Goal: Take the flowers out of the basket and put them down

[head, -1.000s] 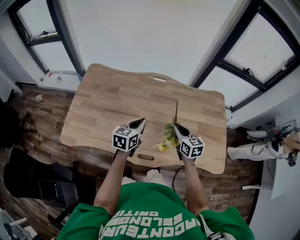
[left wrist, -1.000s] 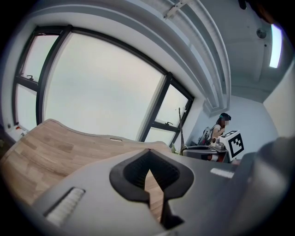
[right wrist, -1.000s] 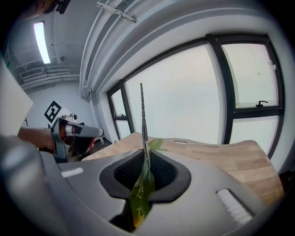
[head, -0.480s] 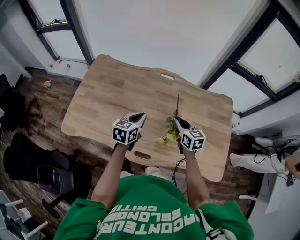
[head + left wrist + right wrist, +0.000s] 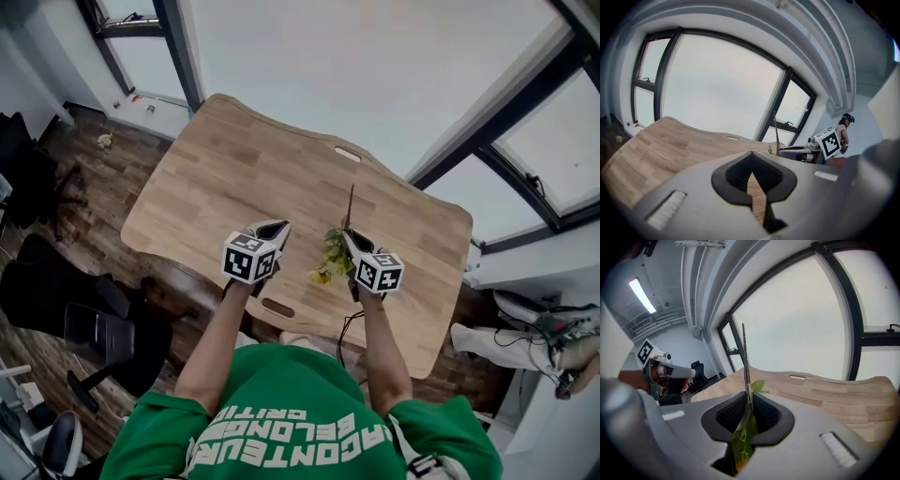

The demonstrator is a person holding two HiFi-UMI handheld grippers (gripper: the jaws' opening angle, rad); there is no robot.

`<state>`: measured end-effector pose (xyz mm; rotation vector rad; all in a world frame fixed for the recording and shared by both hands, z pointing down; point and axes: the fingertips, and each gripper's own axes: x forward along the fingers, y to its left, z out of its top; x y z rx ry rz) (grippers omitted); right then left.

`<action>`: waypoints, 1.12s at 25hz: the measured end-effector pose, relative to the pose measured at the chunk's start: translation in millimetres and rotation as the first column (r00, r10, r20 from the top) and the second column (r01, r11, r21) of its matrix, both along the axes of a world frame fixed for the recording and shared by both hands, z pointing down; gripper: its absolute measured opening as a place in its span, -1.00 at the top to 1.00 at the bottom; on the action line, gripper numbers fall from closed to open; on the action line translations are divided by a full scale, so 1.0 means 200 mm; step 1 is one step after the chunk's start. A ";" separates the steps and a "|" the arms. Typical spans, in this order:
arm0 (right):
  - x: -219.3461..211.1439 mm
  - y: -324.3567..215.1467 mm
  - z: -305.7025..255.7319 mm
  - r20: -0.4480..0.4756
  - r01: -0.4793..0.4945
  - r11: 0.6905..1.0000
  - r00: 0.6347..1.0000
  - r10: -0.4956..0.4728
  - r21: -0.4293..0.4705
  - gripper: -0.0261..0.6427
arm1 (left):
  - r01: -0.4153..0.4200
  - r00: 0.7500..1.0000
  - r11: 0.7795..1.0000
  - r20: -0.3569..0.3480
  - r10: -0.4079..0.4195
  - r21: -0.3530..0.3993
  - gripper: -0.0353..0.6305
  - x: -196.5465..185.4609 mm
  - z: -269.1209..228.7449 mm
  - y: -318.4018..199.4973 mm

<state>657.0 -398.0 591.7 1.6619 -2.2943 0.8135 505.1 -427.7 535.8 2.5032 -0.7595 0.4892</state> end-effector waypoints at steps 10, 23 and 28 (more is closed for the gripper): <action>-0.10 -0.16 0.27 -0.042 0.134 0.982 0.989 -0.140 -0.130 0.77 | 0.108 0.994 0.994 -0.002 -0.108 -0.023 0.84 -0.10 0.06 -0.04; -0.19 -0.32 0.69 -0.060 0.250 0.919 0.958 -0.280 -0.304 0.76 | 0.191 0.982 0.981 -0.008 -0.191 -0.040 0.84 -0.18 0.14 -0.04; -0.22 -0.35 0.79 -0.023 0.267 0.908 0.957 -0.289 -0.324 0.75 | 0.230 0.973 0.972 -0.005 -0.230 -0.055 0.84 -0.23 0.18 -0.04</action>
